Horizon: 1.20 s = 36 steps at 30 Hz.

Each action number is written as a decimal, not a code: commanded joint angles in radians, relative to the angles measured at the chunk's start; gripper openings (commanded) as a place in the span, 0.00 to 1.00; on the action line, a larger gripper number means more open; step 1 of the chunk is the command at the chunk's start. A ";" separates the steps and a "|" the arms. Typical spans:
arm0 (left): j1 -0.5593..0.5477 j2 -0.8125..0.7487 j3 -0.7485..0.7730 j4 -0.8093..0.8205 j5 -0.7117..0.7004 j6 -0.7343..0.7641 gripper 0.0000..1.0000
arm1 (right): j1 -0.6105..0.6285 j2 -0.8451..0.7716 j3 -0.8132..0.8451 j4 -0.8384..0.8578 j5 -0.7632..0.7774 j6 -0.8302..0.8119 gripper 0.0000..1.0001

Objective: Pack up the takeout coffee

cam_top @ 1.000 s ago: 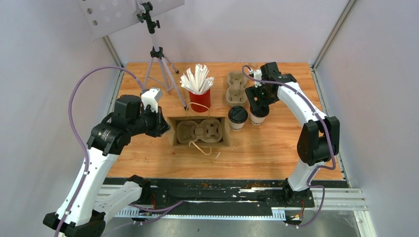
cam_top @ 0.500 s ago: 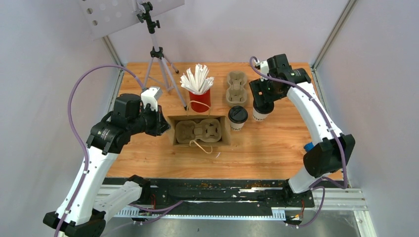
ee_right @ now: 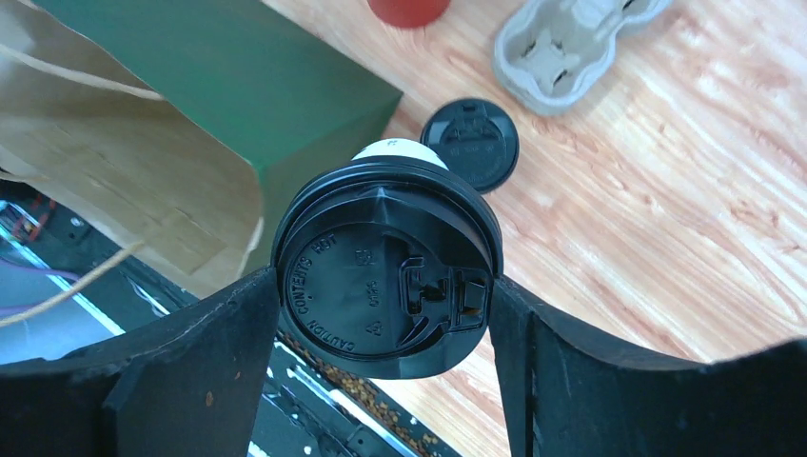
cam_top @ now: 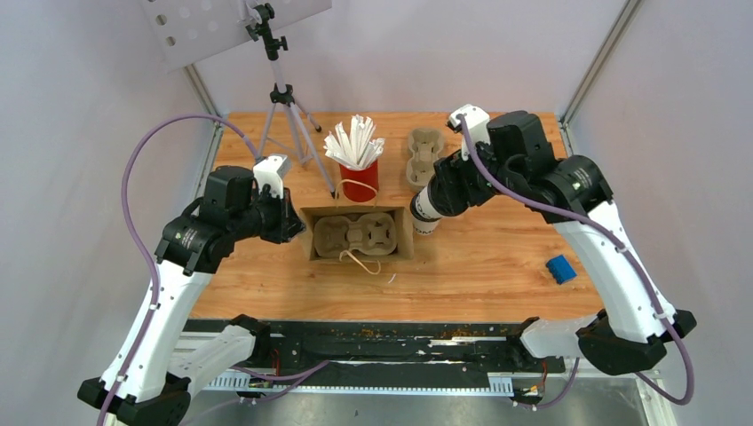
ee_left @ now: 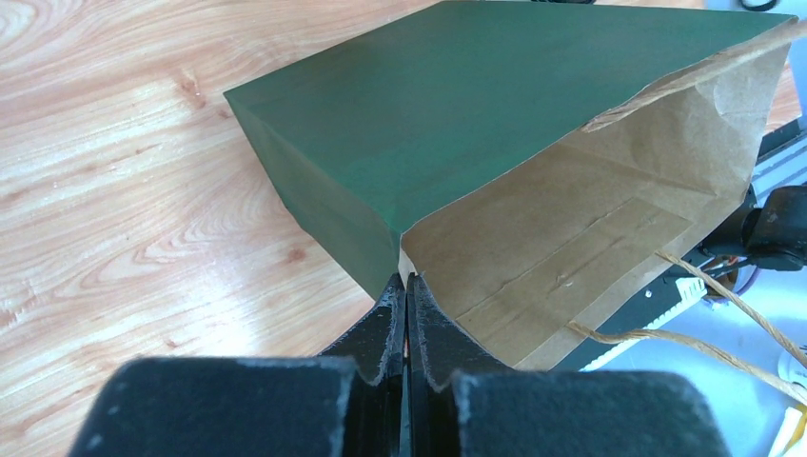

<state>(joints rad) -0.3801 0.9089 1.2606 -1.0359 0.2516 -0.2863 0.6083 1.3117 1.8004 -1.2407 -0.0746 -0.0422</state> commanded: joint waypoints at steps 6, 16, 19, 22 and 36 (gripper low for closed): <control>-0.003 -0.001 0.024 0.013 -0.002 -0.014 0.05 | 0.112 -0.124 0.020 0.122 0.010 0.049 0.62; -0.003 0.005 0.024 0.018 0.015 -0.006 0.06 | 0.393 -0.131 -0.101 0.301 0.035 -0.004 0.63; -0.003 0.004 0.029 0.015 0.015 0.004 0.06 | 0.428 -0.095 -0.089 0.308 0.067 -0.049 0.63; -0.003 -0.003 0.016 0.026 0.034 0.024 0.06 | 0.450 -0.091 -0.140 0.367 0.071 -0.129 0.63; -0.003 0.065 0.105 -0.016 -0.018 -0.019 0.24 | 0.584 0.015 -0.236 0.447 0.149 -0.389 0.63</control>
<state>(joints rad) -0.3801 0.9577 1.2877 -1.0332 0.2722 -0.2920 1.1740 1.2991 1.5379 -0.8532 0.0280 -0.3565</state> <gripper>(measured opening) 0.200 0.758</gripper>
